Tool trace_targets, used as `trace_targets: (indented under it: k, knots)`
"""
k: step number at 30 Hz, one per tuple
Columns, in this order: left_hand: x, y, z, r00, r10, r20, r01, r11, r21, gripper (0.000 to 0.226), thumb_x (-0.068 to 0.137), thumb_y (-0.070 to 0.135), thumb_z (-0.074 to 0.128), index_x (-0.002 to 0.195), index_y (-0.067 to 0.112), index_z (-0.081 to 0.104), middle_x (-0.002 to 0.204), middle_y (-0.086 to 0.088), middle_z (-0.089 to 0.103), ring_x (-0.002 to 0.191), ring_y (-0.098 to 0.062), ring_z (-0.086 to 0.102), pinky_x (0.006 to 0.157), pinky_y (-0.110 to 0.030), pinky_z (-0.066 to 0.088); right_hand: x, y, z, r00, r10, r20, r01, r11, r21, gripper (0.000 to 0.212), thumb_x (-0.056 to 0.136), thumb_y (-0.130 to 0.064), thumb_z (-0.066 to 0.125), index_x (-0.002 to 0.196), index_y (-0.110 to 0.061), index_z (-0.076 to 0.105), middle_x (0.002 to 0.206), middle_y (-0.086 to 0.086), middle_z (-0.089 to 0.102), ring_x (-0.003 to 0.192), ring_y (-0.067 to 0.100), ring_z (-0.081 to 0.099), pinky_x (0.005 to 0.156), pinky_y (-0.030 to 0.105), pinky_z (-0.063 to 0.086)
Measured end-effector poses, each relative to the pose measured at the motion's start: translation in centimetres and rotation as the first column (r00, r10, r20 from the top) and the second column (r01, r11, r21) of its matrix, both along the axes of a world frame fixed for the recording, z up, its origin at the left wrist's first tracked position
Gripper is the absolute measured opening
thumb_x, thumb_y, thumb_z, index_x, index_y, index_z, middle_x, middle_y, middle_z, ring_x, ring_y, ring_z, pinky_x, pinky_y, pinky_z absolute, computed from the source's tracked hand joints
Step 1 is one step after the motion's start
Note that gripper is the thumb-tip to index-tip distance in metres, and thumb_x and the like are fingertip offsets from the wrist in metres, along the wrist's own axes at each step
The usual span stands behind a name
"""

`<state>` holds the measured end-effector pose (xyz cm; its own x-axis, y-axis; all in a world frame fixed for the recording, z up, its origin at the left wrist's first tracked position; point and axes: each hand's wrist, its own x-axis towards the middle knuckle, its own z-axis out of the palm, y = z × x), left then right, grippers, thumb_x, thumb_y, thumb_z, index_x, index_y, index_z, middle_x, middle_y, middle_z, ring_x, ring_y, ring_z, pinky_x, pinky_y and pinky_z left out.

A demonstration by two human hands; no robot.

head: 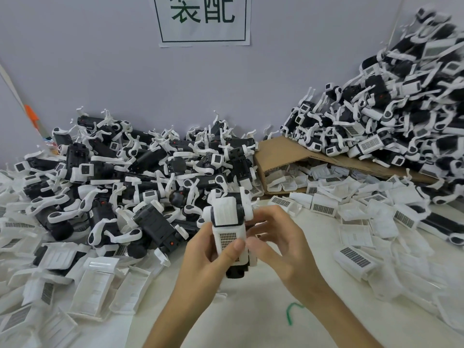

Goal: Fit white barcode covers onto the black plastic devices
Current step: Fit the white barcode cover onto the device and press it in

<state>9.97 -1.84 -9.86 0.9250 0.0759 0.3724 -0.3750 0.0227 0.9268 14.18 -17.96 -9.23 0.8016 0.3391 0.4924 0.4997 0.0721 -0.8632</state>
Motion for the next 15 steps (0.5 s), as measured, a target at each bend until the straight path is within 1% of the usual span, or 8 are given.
trace_targets:
  k: [2,4,6,8,9,11,15]
  knots:
    - [0.0,-0.5,-0.2,0.999,-0.037,0.008,0.037,0.998,0.051,0.033,0.072,0.049,0.077,0.099,0.03,0.072,0.088,-0.003,0.075,0.077,-0.017,0.072,0.059,-0.023,0.055,0.1,-0.1,0.0,1.0,-0.009,-0.004,0.009,1.0,0.024,0.054,0.077,-0.039,0.076,0.124,-0.022,0.053,0.116,-0.006,0.065,0.1,0.024,0.067,0.085,0.037,0.055]
    - [0.0,-0.8,-0.6,0.999,-0.036,0.03,0.03,0.986,0.167,0.031,0.075,0.049,0.077,0.103,0.036,0.071,0.09,0.004,0.074,0.077,-0.008,0.069,0.06,-0.023,0.055,0.1,-0.1,0.1,0.999,0.031,0.027,-0.03,0.999,-0.029,0.061,0.077,-0.037,0.078,0.13,-0.028,0.051,0.12,-0.009,0.064,0.103,0.021,0.066,0.086,0.032,0.055]
    - [0.1,-0.9,-0.9,0.999,-0.023,0.045,0.009,0.956,0.293,0.033,0.079,0.045,0.073,0.11,0.037,0.067,0.096,0.009,0.073,0.081,-0.007,0.068,0.064,-0.027,0.056,0.0,0.0,0.0,0.997,0.054,0.049,-0.05,0.997,-0.065,0.05,0.08,-0.035,0.079,0.125,-0.031,0.058,0.115,-0.009,0.067,0.103,0.018,0.066,0.088,0.027,0.055]
    - [0.3,-0.7,-0.9,0.999,-0.042,0.022,0.032,0.941,0.336,0.037,0.079,0.043,0.073,0.114,0.043,0.063,0.101,0.014,0.072,0.087,-0.005,0.067,0.07,-0.031,0.058,0.1,0.2,0.0,0.998,0.041,0.052,-0.038,0.998,-0.057,0.037,0.08,-0.035,0.08,0.114,-0.03,0.065,0.103,-0.005,0.069,0.096,0.019,0.067,0.084,0.026,0.054]
    - [0.4,-0.5,-0.9,0.998,-0.061,0.021,0.049,0.933,0.357,0.04,0.079,0.041,0.075,0.116,0.045,0.06,0.107,0.014,0.071,0.094,-0.005,0.068,0.076,-0.032,0.058,0.0,0.2,0.0,0.998,0.03,0.053,-0.028,0.998,-0.05,0.033,0.08,-0.036,0.08,0.109,-0.029,0.066,0.098,-0.004,0.068,0.092,0.019,0.066,0.082,0.026,0.054]
    - [0.5,-0.4,-1.1,0.997,-0.071,0.035,0.051,0.911,0.409,0.045,0.08,0.036,0.078,0.119,0.046,0.057,0.114,0.013,0.07,0.105,-0.011,0.068,0.084,-0.032,0.056,0.0,0.3,0.0,0.999,0.016,0.052,-0.014,0.999,-0.036,0.029,0.08,-0.037,0.08,0.105,-0.031,0.066,0.094,-0.005,0.068,0.088,0.018,0.066,0.079,0.026,0.054]
    - [0.6,-0.3,-1.2,0.997,-0.026,0.068,-0.005,0.909,0.417,0.047,0.078,0.034,0.08,0.118,0.046,0.058,0.113,0.013,0.071,0.106,-0.013,0.068,0.085,-0.033,0.056,-0.2,0.5,-0.2,0.999,0.018,0.051,-0.018,1.0,-0.013,0.027,0.08,-0.036,0.08,0.103,-0.032,0.067,0.093,-0.003,0.067,0.087,0.018,0.066,0.077,0.025,0.054]
